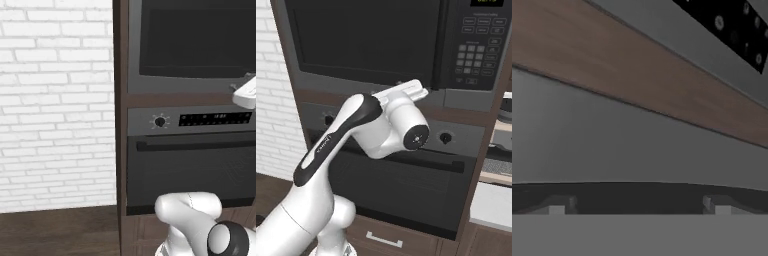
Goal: Pick the eggplant from the sink and place it in the bowl. Then pick the bowl and place it in the microwave. Then close the microwave door and press the start button.
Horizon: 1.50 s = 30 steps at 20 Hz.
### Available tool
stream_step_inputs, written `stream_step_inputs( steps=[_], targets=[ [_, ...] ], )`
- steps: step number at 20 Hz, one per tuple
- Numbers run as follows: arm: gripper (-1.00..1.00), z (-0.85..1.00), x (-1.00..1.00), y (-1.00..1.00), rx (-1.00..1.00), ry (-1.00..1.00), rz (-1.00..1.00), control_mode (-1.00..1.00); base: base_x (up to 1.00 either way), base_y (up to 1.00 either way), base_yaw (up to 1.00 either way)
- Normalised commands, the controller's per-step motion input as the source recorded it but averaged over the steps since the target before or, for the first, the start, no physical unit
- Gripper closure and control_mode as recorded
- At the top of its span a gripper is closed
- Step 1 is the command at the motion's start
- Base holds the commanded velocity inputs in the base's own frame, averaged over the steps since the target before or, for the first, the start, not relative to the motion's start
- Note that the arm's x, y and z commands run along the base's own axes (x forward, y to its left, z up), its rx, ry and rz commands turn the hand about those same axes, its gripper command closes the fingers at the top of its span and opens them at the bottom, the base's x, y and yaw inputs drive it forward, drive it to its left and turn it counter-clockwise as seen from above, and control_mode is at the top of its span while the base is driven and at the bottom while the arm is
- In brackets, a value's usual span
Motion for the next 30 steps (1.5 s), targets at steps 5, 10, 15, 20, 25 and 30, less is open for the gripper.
stream_step_inputs(
  steps=[5,10,15,20,25,30],
  targets=[
    [-1.00,-0.21,0.81,0.00,0.09,0.00,0.11,-1.00,0.00,0.00,0.00],
    [-1.00,-0.23,0.90,0.00,0.08,0.01,0.11,-1.00,0.00,0.00,0.00],
    [-1.00,-0.29,-0.28,0.00,0.04,-0.02,0.11,-1.00,0.00,0.00,0.00],
    [-1.00,-0.10,-1.00,0.03,0.03,-0.08,0.09,-1.00,0.00,0.00,0.00],
    [-1.00,0.00,-0.75,-0.42,0.06,-0.17,0.01,-1.00,0.00,0.00,0.00],
    [-1.00,0.02,0.09,-0.82,0.04,-0.23,-0.01,-1.00,0.00,0.00,0.00]
  ],
)
